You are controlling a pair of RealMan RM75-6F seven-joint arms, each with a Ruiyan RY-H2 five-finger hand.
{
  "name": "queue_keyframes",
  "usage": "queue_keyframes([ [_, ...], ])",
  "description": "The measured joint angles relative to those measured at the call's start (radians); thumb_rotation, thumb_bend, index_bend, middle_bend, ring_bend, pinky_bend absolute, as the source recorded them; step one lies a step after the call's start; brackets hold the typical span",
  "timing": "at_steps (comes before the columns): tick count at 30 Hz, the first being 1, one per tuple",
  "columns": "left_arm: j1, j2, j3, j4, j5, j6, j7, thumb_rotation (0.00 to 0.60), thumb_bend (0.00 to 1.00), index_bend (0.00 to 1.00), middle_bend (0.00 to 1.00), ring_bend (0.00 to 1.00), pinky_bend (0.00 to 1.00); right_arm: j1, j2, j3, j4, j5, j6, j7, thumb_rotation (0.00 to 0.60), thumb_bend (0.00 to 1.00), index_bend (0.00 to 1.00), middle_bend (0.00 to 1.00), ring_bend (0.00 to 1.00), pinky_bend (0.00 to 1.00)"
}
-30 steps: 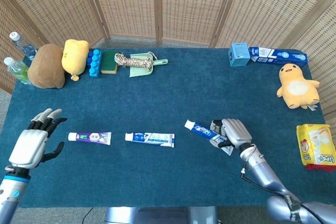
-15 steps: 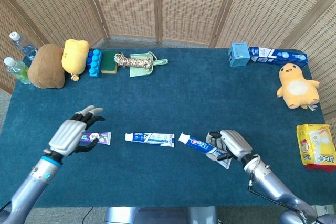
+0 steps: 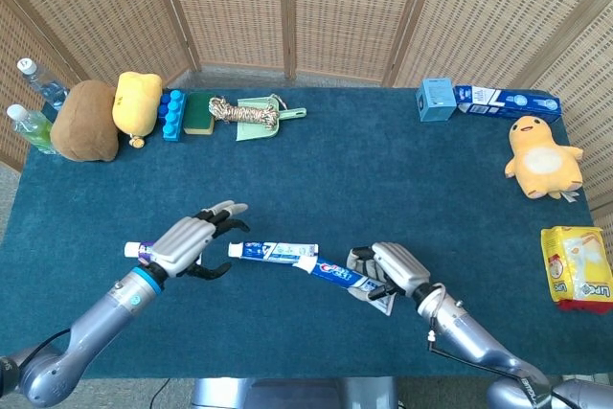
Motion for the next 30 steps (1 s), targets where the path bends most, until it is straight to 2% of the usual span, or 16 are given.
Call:
queue_keyframes([
  [15, -0.076, -0.085, 0.025, 0.017, -0.002, -0.014, 0.033, 0.600, 0.32, 0.23, 0.06, 0.00, 0.12, 0.075, -0.061, 0.028, 0.022, 0.076, -0.074, 0.017, 0.600, 0.47, 0.93, 0.72, 0.67, 0.71],
  [30, -0.102, -0.136, 0.047, 0.032, 0.004, 0.032, 0.064, 0.600, 0.32, 0.27, 0.08, 0.00, 0.13, 0.084, -0.054, 0.030, 0.008, 0.051, -0.092, 0.096, 0.600, 0.47, 0.93, 0.72, 0.68, 0.71],
])
